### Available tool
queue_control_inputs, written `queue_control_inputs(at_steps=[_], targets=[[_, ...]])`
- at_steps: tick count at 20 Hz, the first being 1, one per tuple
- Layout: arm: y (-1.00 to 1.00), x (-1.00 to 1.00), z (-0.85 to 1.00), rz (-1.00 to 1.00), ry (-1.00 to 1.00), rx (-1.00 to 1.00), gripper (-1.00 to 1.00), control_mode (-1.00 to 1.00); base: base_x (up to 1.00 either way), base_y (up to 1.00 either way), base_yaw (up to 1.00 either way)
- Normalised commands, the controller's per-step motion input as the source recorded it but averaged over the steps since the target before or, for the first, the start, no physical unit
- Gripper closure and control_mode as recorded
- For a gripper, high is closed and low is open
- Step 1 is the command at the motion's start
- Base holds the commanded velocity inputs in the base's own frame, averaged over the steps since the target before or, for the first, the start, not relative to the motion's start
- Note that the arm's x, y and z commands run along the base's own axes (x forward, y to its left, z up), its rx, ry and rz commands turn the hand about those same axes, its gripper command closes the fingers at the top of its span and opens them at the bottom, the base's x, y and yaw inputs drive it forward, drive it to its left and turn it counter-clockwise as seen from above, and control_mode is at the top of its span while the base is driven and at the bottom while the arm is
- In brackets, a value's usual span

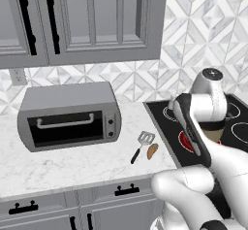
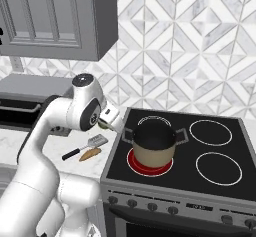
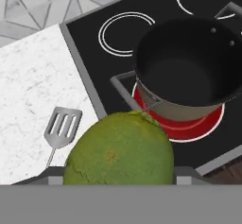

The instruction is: Put the sweet potato and lime in the pot. Retrieve the spatula and lightly stir the vegetables in the pot.

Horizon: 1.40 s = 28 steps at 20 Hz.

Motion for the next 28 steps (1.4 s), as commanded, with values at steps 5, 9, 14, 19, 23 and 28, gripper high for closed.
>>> queue_control_inputs(at_steps=[5,9,14,19,23,28], targets=[[-0.99,0.30,-0.01,-0.02,0.00,-0.03,1.00,-1.00,0.00,0.00,0.00],[-0.93,0.35,-0.17,0.00,0.00,-0.01,1.00,-1.00,0.00,0.00,0.00],[-0.65,0.27,-0.39,0.00,0.00,0.00,1.00,-1.00,0.00,0.00,0.00],[-0.10,0.24,-0.48,0.00,0.00,0.00,1.00,-1.00,0.00,0.00,0.00],[0.00,0.35,-0.56,0.00,0.02,-0.02,1.00,-1.00,0.00,0.00,0.00],[0.00,0.24,-0.44,0.00,0.03,-0.01,1.00,-1.00,0.00,0.00,0.00]])
